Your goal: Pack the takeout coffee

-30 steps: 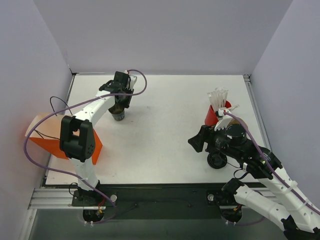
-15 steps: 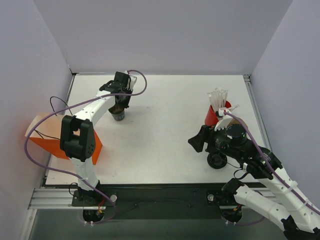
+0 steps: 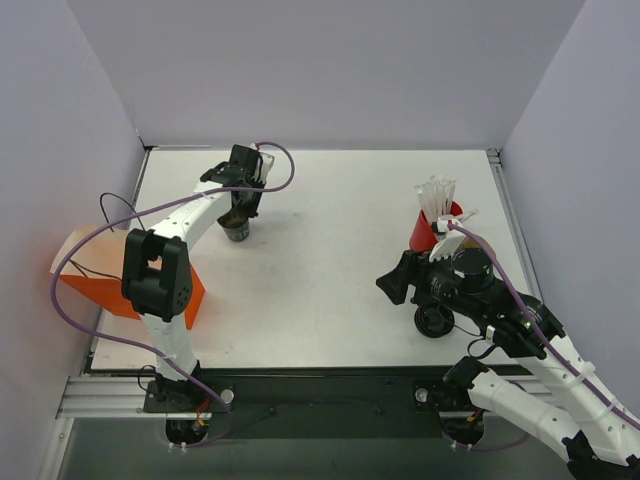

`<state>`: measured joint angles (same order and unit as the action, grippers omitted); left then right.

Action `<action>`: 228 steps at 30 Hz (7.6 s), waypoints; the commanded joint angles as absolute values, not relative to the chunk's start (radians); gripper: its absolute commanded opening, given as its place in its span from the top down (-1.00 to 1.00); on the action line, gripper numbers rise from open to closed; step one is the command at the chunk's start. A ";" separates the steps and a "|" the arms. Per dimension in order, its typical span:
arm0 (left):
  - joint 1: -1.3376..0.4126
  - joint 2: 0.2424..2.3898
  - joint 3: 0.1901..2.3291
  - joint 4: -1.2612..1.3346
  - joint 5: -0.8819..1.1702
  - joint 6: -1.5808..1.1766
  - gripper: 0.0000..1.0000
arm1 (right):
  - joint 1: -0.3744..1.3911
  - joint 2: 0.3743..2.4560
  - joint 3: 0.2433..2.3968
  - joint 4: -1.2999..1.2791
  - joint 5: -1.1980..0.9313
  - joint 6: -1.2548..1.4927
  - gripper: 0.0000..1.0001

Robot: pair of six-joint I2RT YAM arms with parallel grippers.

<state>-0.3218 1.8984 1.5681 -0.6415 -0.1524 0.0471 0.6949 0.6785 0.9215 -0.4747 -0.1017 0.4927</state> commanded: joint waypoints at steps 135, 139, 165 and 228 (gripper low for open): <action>-0.885 1.946 1.888 -0.890 -0.816 0.005 1.00 | 0.693 0.519 1.000 -0.554 0.060 0.581 -0.33; -0.933 2.015 1.888 -0.881 -0.807 -0.046 1.00 | 0.695 0.482 1.017 -0.583 0.101 0.586 -0.33; -1.081 2.146 1.890 -0.902 -0.739 -0.173 0.54 | 0.695 0.393 1.028 -0.638 0.178 0.598 -0.33; -0.663 0.934 0.865 -0.226 0.113 -0.118 -0.87 | 0.443 0.963 0.600 -0.561 0.107 0.629 0.17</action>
<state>-0.6548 0.9329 0.8494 -0.2512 0.1268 -0.1413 0.4568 0.9443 0.6121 -0.5827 0.1184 0.6304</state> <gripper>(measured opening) 0.937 0.424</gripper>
